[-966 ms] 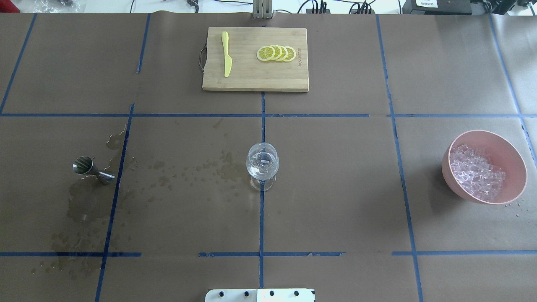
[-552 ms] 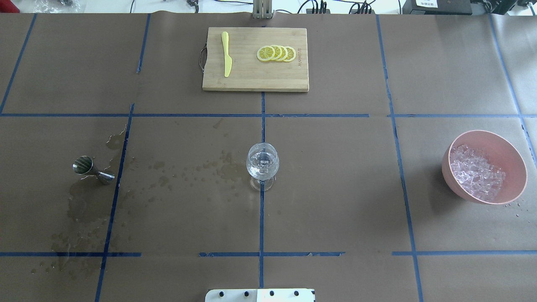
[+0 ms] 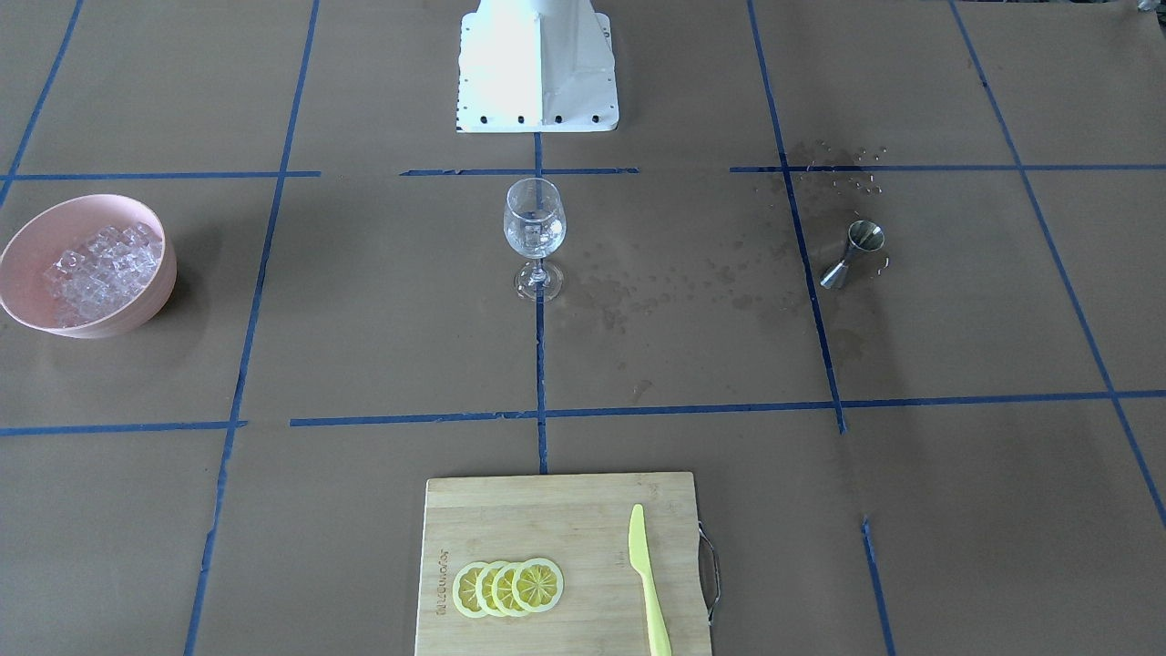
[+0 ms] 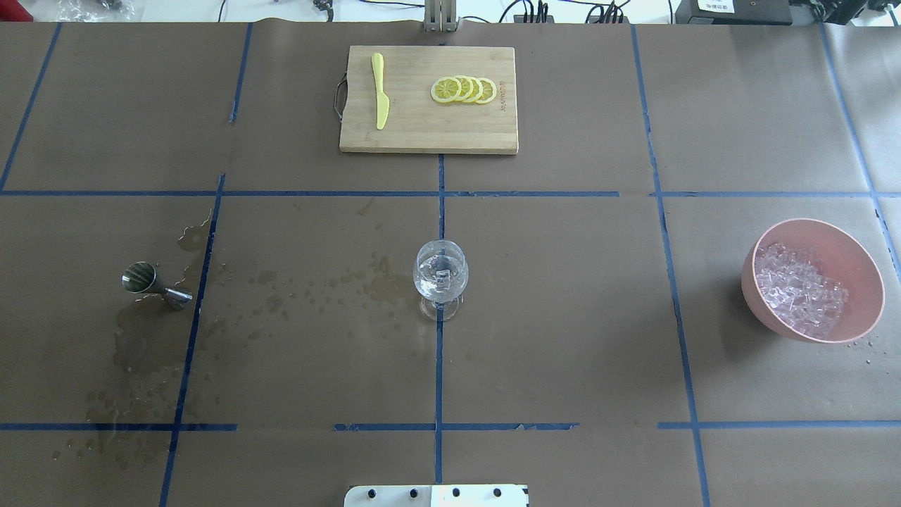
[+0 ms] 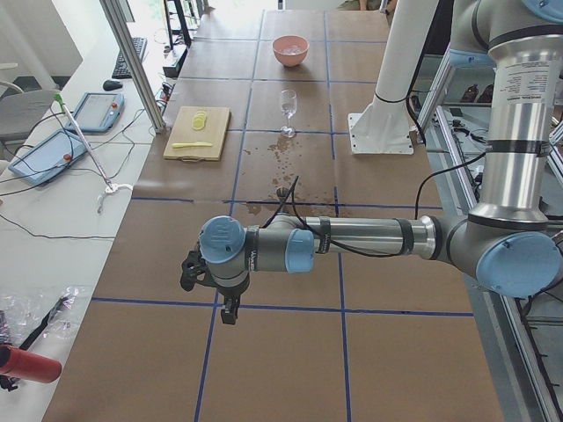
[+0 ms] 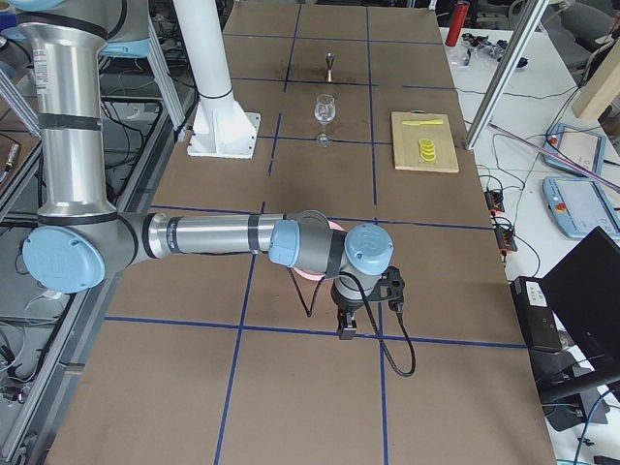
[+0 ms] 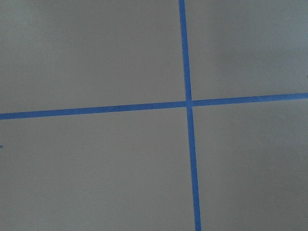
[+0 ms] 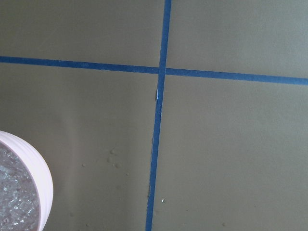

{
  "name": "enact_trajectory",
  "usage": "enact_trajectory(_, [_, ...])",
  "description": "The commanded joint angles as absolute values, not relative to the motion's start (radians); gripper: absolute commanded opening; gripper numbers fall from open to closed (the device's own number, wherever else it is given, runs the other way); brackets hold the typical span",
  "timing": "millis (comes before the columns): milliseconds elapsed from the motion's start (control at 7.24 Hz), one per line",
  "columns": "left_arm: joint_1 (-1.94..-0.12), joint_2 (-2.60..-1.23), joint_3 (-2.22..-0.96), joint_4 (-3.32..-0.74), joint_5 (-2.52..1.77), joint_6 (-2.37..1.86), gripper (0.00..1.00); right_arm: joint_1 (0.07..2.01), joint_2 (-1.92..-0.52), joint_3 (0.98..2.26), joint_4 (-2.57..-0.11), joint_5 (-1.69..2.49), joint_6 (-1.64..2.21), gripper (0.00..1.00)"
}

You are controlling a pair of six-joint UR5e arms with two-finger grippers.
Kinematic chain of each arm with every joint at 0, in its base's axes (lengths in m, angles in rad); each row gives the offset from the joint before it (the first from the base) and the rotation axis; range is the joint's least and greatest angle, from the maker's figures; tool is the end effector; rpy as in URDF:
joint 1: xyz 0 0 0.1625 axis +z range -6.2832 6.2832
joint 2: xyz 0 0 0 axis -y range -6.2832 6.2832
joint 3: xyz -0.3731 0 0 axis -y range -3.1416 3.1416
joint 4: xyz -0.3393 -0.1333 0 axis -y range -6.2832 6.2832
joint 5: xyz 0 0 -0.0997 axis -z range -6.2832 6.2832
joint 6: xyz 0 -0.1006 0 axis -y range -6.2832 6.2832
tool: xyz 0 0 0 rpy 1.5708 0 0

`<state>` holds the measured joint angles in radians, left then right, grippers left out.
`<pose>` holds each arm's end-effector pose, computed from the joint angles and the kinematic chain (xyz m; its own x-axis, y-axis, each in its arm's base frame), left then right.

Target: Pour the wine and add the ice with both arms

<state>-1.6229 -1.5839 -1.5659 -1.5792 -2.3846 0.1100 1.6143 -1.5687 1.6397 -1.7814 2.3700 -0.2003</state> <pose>-0.0833 -0.4413 0.6002 0.6880 0.0860 -0.7206 -0.0236 0.9951 0.0963 0.0798 -0.4251 0.5949 0.6870 -0.0695 0.7233 0.0955 0.9954 0.0049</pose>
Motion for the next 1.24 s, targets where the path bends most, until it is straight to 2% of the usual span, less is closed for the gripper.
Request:
enact_trajectory(0, [-1.618, -1.582, -1.566, -1.580, -2.384, 0.110, 1.00, 1.615, -1.568, 1.611, -1.730, 2.370, -0.186, 1.00])
enact_trajectory(552, [-1.618, -1.582, -1.566, -1.578, -2.384, 0.110, 1.00, 1.615, -1.574, 1.597, -1.562, 2.370, 0.045, 1.00])
enact_trajectory(1104, [-1.618, -1.582, -1.566, -1.578, -2.385, 0.109, 1.00, 1.615, -1.575, 1.600, -1.560, 2.378, 0.067, 1.00])
